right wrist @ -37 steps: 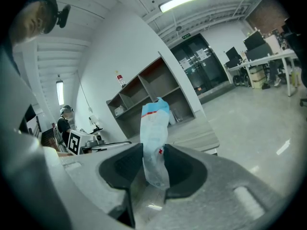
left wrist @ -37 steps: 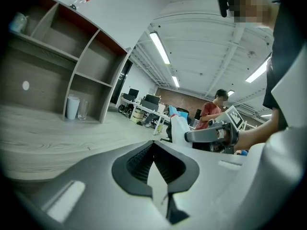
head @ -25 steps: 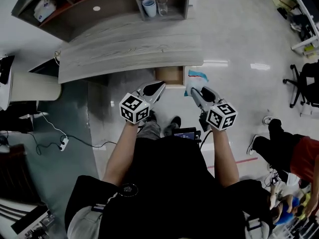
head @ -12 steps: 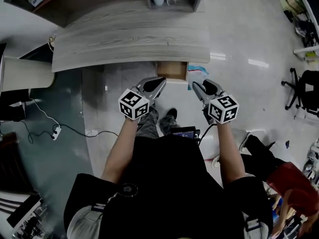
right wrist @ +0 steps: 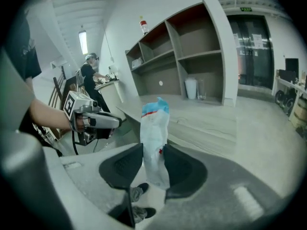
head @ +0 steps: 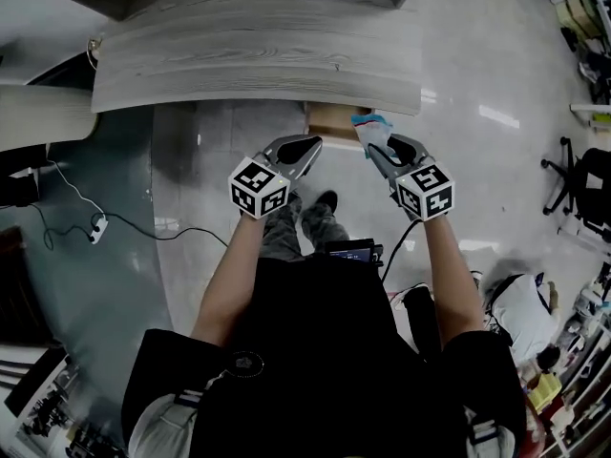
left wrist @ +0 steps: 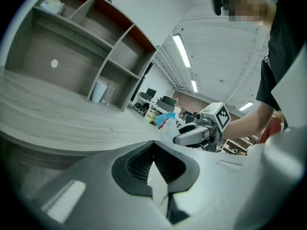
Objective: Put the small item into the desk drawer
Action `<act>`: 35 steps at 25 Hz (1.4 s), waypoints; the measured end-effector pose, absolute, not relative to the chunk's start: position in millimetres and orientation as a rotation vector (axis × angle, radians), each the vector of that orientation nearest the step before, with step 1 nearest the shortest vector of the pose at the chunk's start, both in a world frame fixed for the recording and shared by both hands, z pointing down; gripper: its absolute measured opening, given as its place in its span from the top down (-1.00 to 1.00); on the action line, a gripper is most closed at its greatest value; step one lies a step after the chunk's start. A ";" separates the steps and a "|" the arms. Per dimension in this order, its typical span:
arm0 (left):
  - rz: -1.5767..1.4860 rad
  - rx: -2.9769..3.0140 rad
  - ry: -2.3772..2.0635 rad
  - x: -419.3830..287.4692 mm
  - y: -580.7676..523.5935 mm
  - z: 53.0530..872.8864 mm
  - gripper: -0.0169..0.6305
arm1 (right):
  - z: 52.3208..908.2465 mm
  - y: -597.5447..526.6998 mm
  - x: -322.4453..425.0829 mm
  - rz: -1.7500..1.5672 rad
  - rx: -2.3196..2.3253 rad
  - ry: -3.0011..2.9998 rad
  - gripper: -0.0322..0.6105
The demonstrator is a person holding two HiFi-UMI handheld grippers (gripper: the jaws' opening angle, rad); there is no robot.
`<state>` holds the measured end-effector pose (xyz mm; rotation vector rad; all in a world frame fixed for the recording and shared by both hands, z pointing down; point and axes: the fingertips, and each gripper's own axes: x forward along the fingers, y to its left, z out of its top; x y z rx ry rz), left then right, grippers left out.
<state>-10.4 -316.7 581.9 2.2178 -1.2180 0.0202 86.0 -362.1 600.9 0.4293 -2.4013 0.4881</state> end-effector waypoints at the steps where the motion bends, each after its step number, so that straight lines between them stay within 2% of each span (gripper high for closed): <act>1: 0.023 2.213 -1.221 -11.2 -316.6 584.7 0.94 | 604.6 -362.3 83.3 0.469 0.406 -2.393 0.46; 13: 0.060 2.149 -1.234 -32.6 -314.5 624.8 0.94 | 664.3 -361.4 44.8 0.281 0.183 -2.273 0.46; 35: 0.123 2.082 -1.216 -28.4 -315.6 676.9 0.94 | 746.2 -369.7 29.8 0.081 -0.008 -2.094 0.46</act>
